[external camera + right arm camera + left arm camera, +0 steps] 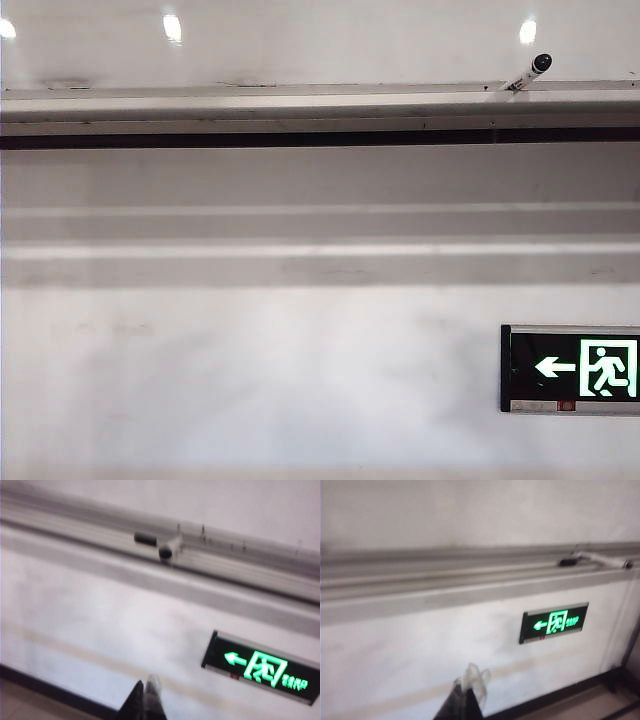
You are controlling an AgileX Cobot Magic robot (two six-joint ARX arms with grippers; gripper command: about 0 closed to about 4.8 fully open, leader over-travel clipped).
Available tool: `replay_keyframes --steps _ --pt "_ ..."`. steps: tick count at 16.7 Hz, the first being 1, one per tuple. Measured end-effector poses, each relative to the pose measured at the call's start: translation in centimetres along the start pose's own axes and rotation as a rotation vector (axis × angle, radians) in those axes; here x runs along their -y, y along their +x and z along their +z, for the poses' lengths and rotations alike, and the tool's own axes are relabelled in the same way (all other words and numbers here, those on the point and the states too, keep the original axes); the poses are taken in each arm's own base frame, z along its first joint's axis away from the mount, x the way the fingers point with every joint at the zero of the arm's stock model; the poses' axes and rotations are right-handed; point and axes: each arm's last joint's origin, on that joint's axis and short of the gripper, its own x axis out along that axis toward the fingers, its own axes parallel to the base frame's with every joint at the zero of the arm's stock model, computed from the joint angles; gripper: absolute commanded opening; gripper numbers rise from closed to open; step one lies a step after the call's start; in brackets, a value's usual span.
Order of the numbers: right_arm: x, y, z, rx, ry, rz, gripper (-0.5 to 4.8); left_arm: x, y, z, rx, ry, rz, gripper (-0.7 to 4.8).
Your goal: Take a marker from the whiteboard tray, write "Hi!" on the whiteboard, and then put the marker back vertically into the whiteboard tray.
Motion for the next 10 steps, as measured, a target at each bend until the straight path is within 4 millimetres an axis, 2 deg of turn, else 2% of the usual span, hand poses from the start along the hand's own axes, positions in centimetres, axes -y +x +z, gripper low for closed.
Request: replay_keyframes --steps 5,10 --pt "-0.1 -0.2 -0.4 -0.028 0.016 0.039 -0.05 0.0 1.6 -3.5 -0.002 -0.024 0.035 -0.07" --pt "-0.1 -0.2 -0.4 -0.028 0.017 0.038 -0.05 0.4 2.6 -7.2 -0.058 -0.026 -0.052 -0.07"
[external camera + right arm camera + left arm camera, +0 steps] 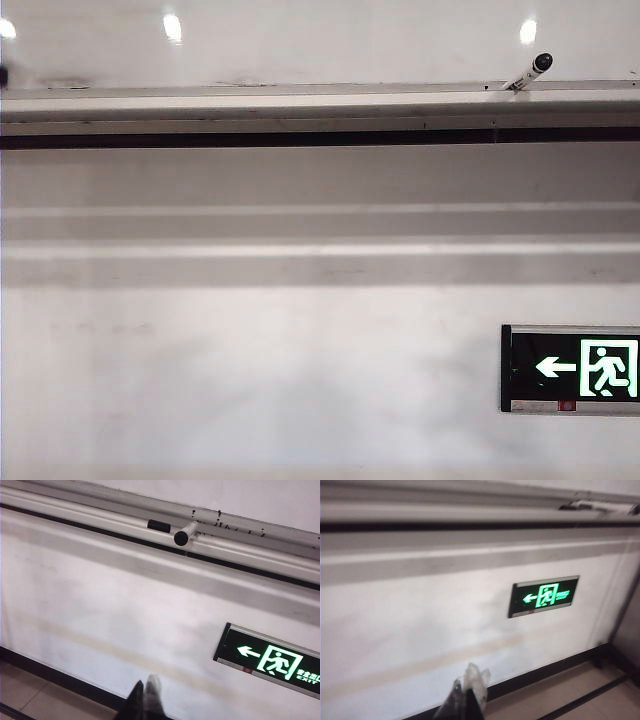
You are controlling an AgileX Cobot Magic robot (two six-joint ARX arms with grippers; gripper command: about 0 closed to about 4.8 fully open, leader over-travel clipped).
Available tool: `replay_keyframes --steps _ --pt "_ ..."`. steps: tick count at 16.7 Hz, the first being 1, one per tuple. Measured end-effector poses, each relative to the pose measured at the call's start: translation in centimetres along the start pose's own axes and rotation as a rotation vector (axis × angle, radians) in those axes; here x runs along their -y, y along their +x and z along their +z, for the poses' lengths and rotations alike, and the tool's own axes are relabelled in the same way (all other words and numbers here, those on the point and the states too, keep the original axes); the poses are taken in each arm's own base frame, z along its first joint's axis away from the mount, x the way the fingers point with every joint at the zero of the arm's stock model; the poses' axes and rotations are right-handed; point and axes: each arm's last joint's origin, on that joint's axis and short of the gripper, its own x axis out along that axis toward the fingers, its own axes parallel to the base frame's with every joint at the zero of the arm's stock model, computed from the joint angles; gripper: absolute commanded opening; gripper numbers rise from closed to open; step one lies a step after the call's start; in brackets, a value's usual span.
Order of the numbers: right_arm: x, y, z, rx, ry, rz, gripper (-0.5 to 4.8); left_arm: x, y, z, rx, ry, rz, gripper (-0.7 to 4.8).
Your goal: Take a marker from the whiteboard tray, write "Hi!" on the whiteboard, and then put the marker back vertically into the whiteboard tray.
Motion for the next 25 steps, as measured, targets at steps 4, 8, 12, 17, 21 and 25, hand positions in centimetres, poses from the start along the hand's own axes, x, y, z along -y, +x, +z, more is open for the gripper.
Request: replay_keyframes --steps 4,8,12,17,21,25 --pt "0.0 0.0 0.0 0.000 0.000 0.000 -0.05 -0.6 -0.4 -0.7 0.046 0.002 0.076 -0.07" --pt "0.0 0.0 0.0 0.002 0.001 -0.001 -0.05 -2.7 -0.7 -2.0 0.020 0.002 0.264 -0.07" --pt "0.0 -0.1 0.0 0.007 0.001 -0.002 -0.05 -3.6 -0.5 -4.1 -0.041 -0.005 0.359 -0.06" --pt "0.0 -0.1 0.0 0.007 0.001 -0.001 -0.05 -3.7 -0.6 -4.0 -0.032 -0.002 0.401 -0.05" --pt "0.0 -0.1 0.0 0.007 0.001 -0.001 -0.05 -3.7 -0.6 -4.0 -0.032 -0.003 0.399 -0.05" --pt "0.1 -0.1 0.0 0.006 0.001 -0.015 -0.05 -3.7 -0.6 -4.0 -0.032 -0.002 0.399 -0.05"
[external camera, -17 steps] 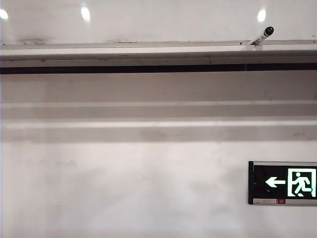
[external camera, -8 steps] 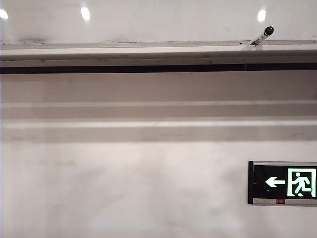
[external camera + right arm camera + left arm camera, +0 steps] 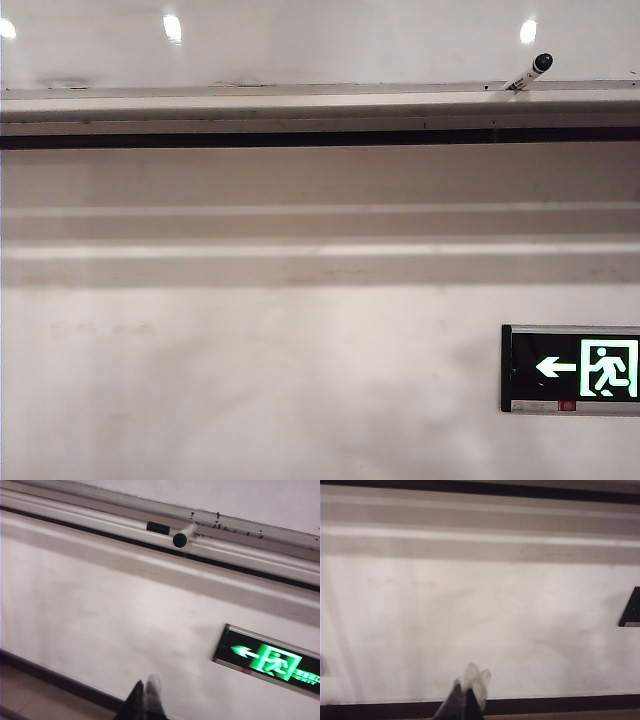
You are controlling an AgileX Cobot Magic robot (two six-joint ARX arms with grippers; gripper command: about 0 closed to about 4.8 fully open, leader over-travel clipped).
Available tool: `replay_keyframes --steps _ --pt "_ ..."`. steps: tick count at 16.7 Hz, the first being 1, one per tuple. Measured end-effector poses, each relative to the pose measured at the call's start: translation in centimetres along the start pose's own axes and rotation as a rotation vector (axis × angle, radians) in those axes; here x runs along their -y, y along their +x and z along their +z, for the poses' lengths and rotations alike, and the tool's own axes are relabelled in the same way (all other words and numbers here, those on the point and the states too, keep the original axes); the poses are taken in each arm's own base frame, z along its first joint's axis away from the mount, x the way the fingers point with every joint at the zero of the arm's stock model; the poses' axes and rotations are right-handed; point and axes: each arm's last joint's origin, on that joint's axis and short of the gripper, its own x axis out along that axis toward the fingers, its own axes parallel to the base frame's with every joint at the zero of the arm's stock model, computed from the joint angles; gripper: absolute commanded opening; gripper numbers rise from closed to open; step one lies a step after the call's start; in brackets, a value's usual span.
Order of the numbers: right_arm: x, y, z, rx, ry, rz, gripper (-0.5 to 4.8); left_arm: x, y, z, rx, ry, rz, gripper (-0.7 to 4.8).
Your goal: Take a marker from the whiteboard tray, write "Hi!" on the whiteboard, and then put the marker back vertically into the whiteboard tray.
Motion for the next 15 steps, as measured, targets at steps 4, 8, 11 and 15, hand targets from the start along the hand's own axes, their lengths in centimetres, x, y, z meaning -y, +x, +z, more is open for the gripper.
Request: replay_keyframes --steps 4,8,11,15 --pt "2.1 -0.8 -0.2 -0.062 0.000 -0.779 -0.05 0.0 0.0 0.0 0.000 0.000 0.000 -0.05" --pt "2.3 -0.6 -1.4 -0.096 -0.014 -0.952 -0.05 0.0 0.0 0.0 0.000 0.000 -0.001 -0.05" --pt "2.5 0.9 -2.5 0.001 0.020 -0.727 -0.05 0.0 0.0 0.0 0.000 0.000 -0.001 -0.05" --pt "2.7 2.3 -4.5 0.119 0.087 -0.390 -0.05 0.0 0.0 0.0 0.000 0.000 -0.001 -0.05"
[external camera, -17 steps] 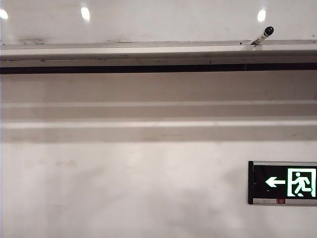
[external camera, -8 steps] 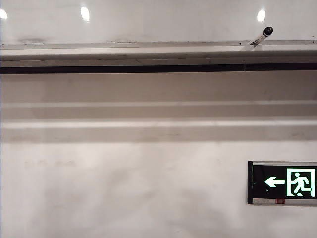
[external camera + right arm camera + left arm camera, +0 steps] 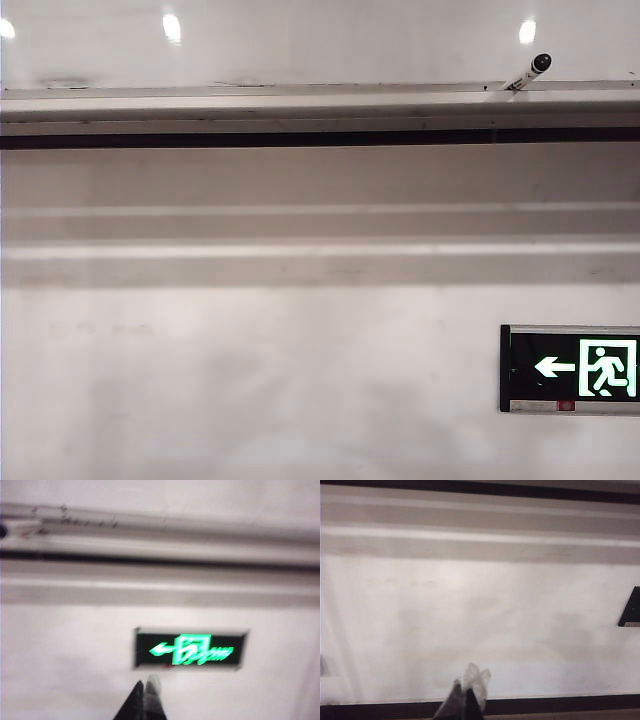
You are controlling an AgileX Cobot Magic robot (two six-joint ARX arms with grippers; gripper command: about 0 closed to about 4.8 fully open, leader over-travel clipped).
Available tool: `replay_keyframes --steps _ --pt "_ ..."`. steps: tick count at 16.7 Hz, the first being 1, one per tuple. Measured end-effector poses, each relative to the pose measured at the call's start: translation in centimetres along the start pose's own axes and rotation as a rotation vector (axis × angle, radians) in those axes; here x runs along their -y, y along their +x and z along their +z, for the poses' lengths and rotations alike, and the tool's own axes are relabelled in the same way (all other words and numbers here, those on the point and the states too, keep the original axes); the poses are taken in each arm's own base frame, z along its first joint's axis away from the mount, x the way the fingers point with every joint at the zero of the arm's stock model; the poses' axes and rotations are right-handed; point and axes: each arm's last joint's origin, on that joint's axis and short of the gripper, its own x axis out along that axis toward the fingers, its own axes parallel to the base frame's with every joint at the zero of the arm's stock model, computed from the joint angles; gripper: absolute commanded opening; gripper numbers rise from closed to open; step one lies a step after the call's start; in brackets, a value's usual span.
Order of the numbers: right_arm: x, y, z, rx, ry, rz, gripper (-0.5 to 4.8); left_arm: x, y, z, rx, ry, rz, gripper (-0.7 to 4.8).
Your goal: Take a marker from the whiteboard tray, write "Hi!" on the whiteboard, and then put the marker back vertically into the whiteboard tray.
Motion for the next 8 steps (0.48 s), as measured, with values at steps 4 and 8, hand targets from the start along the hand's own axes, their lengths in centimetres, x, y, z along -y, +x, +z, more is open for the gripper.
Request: replay_keyframes --steps 4,8 --pt "-0.1 0.3 -2.9 -0.095 0.031 0.015 -0.05 0.0 0.0 0.0 0.000 0.000 0.000 -0.05" --pt "-0.1 0.3 -2.7 -0.074 0.034 0.016 -0.05 0.0 0.0 0.0 0.000 0.000 0.000 -0.05"
